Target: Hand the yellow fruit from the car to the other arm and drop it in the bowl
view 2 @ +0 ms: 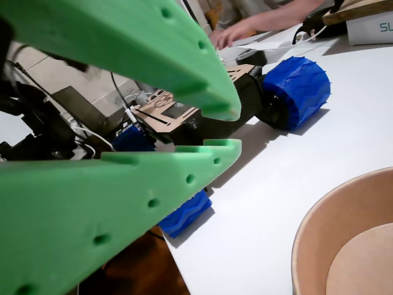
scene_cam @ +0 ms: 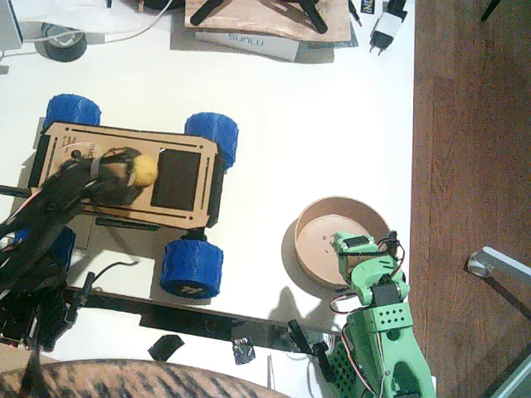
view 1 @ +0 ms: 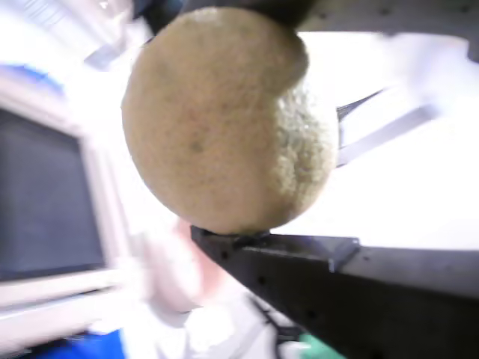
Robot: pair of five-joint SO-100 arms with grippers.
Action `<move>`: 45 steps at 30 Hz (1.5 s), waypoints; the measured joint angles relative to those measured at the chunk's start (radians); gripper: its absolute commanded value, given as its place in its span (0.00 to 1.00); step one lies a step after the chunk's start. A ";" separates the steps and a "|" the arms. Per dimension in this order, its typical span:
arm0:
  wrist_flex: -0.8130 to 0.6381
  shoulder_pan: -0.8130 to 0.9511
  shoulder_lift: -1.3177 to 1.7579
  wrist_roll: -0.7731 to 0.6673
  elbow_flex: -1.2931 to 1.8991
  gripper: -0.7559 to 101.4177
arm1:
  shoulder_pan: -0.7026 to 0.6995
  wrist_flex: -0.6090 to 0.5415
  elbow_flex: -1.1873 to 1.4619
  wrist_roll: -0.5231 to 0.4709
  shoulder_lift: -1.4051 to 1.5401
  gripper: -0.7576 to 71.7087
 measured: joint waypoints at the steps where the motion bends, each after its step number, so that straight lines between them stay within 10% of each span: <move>1: 0.028 0.015 0.051 -0.015 0.000 0.01 | 0.000 0.000 -0.005 0.000 0.000 0.01; 18: 0.046 0.603 0.173 -0.347 0.000 0.01 | -0.238 0.002 -0.091 -0.394 0.000 0.01; 45: -0.857 0.877 0.170 -0.634 0.592 0.01 | -0.761 0.054 -0.051 -1.065 0.123 0.01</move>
